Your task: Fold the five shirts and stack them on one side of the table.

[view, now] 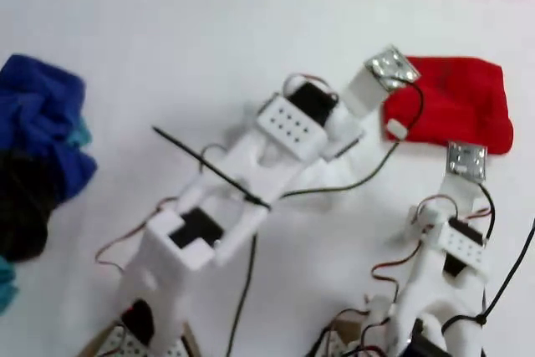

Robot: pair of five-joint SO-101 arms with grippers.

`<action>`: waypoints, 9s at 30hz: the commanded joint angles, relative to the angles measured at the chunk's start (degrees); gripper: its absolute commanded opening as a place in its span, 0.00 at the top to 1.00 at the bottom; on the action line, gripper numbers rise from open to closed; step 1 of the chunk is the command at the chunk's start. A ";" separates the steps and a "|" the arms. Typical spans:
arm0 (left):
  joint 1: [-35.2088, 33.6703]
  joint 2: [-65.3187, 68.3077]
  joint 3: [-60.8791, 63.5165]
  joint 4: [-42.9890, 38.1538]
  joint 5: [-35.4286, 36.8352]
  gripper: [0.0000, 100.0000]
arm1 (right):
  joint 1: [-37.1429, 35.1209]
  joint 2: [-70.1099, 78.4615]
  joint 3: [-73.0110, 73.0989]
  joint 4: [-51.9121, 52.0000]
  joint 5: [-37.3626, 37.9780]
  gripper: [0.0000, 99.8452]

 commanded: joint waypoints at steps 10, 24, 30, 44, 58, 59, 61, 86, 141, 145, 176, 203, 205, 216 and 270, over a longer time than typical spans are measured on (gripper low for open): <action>-0.70 -0.97 -6.64 0.62 0.09 0.78 | 0.40 -1.98 -0.35 -0.75 -0.35 0.98; -17.05 7.03 -10.33 8.62 -1.76 0.97 | 0.40 -2.07 -0.35 -0.75 -0.35 0.98; -15.74 10.46 -10.95 7.38 -1.58 0.97 | 0.40 -2.15 -0.35 -0.75 -0.35 0.98; -6.07 14.68 -11.03 11.96 1.67 0.97 | 4.26 -2.24 -0.97 -1.63 -3.60 0.98; -14.86 10.55 -10.59 13.71 1.41 0.97 | 4.00 -2.24 -1.05 -1.63 -4.75 0.98; -15.56 11.87 -10.86 13.19 1.49 0.97 | 4.00 -2.24 -1.05 -1.63 -4.75 0.98; -16.44 13.80 -10.95 11.87 1.49 0.97 | 4.00 -2.24 -1.05 -1.63 -4.75 0.98; -0.18 8.00 -10.59 19.34 1.76 0.97 | 4.35 -1.98 -0.97 -2.77 -5.19 0.98; -7.03 20.04 -29.49 16.35 4.48 0.97 | 4.00 -1.80 -0.97 -2.77 -5.19 0.98; -6.77 23.65 -29.23 16.62 4.48 0.97 | 4.00 -1.80 -0.97 -2.77 -5.19 0.98; 5.71 5.19 -2.68 22.24 1.14 0.97 | 4.00 -1.80 -0.70 -2.77 -5.19 0.98; -19.87 11.08 -9.63 9.49 0.35 0.97 | 3.91 -1.80 -0.70 -2.77 -5.19 0.98; -21.19 14.24 -9.63 7.82 0.35 0.97 | 3.91 -1.80 -0.70 -2.77 -5.19 0.98; -28.84 21.19 -9.71 2.11 0.35 0.97 | 3.91 -1.80 -0.70 -2.77 -5.19 0.98; -53.19 -48.53 92.35 -37.63 -1.58 0.97 | -39.08 34.51 -43.43 37.41 10.73 0.98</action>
